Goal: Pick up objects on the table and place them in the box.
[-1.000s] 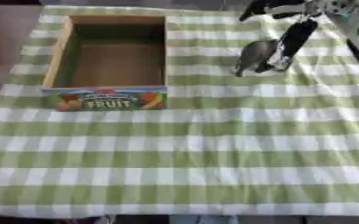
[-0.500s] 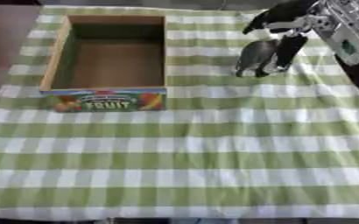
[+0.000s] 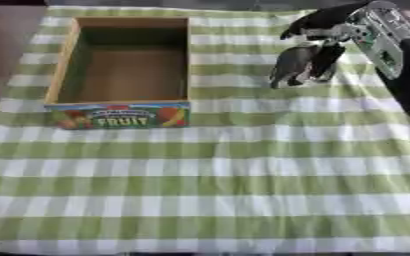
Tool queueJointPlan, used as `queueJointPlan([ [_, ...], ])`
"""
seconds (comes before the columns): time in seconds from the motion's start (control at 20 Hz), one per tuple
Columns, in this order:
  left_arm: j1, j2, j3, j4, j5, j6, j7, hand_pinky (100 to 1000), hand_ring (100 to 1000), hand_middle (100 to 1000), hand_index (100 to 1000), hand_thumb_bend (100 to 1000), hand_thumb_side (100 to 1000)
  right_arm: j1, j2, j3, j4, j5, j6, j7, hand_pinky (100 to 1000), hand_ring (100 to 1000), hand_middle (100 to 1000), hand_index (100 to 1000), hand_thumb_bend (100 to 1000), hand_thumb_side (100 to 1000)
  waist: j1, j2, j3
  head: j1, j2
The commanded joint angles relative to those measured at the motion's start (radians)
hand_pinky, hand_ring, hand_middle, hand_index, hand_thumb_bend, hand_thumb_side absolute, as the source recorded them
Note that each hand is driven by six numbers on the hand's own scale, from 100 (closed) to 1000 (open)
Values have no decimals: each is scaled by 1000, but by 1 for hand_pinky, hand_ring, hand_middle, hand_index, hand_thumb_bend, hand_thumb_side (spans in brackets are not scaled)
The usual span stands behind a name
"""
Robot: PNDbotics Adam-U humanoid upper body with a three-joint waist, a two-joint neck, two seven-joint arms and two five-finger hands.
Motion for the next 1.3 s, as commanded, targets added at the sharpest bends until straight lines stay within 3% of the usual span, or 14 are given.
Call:
queueJointPlan([
  [0.05,-7,6,-2,-23,1,-2,-4,329,382,693,509,100,781,-25,-16,-16,16,25,-4,-11,961,986,911,1000,455,564,1,-12,3,-5,-13],
  [0.35,-6,5,-1,-23,1,-1,-5,329,381,693,508,100,782,-33,-9,-20,34,34,-13,-25,952,969,882,955,358,509,0,-10,5,-6,-14],
  [1.3,-5,4,0,-22,0,3,-8,330,382,695,507,100,785,-43,-6,-18,25,23,-4,-65,925,912,740,741,229,484,-1,-13,-1,-3,-13],
])
